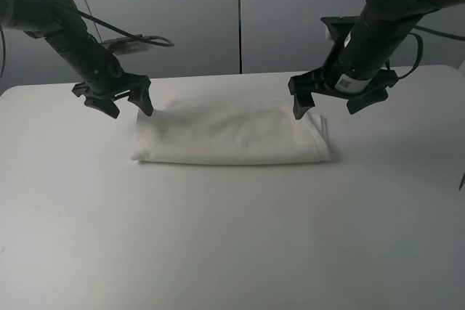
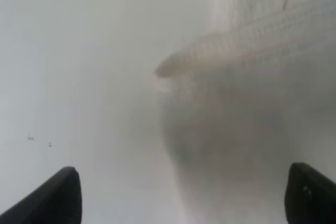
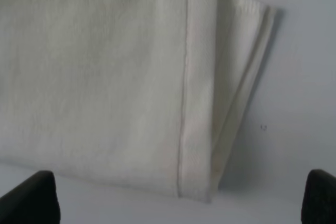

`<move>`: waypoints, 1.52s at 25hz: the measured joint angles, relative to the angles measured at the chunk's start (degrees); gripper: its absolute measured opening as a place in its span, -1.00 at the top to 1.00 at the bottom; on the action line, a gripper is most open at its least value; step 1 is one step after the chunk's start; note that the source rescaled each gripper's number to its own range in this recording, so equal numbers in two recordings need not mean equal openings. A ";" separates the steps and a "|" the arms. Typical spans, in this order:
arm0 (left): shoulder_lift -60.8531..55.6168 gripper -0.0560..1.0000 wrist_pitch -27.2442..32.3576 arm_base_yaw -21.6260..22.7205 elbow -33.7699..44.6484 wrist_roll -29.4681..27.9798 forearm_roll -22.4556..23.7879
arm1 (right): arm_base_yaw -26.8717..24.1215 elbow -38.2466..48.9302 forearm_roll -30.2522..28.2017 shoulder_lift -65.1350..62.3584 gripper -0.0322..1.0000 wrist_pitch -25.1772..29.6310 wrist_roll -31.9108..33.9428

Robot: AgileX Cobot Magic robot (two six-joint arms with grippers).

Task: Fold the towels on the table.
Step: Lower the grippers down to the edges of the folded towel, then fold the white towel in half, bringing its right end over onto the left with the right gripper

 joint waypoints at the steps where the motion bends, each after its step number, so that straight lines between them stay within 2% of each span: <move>1: 0.97 -0.99 0.63 0.00 -0.79 0.00 0.00 | 0.00 0.00 0.00 0.40 -1.00 0.00 -0.12; 4: 2.91 -0.99 1.89 -0.24 -2.77 -0.17 1.49 | 0.00 0.00 -0.35 1.23 -1.00 0.00 -0.45; 7: 4.45 -0.99 2.24 -0.71 -4.06 -2.07 5.28 | 0.00 0.00 -0.35 2.11 -1.00 -0.23 -0.45; 11: 5.98 -0.99 2.24 -1.16 -4.90 -3.02 6.53 | 0.00 -0.47 -0.35 3.84 -1.00 -0.34 -0.54; 18: 6.99 -0.99 2.37 -1.09 -5.33 -3.12 6.77 | 0.00 -6.64 -0.35 9.15 -1.00 3.29 -0.27; 23: 7.12 -0.99 2.37 -1.09 -5.33 -3.12 6.77 | -0.26 -10.81 -0.35 11.89 -1.00 6.11 4.09; 38: 7.12 -0.99 2.49 -1.09 -5.33 -3.12 6.99 | -1.07 -13.87 -0.46 21.53 -1.00 5.48 4.81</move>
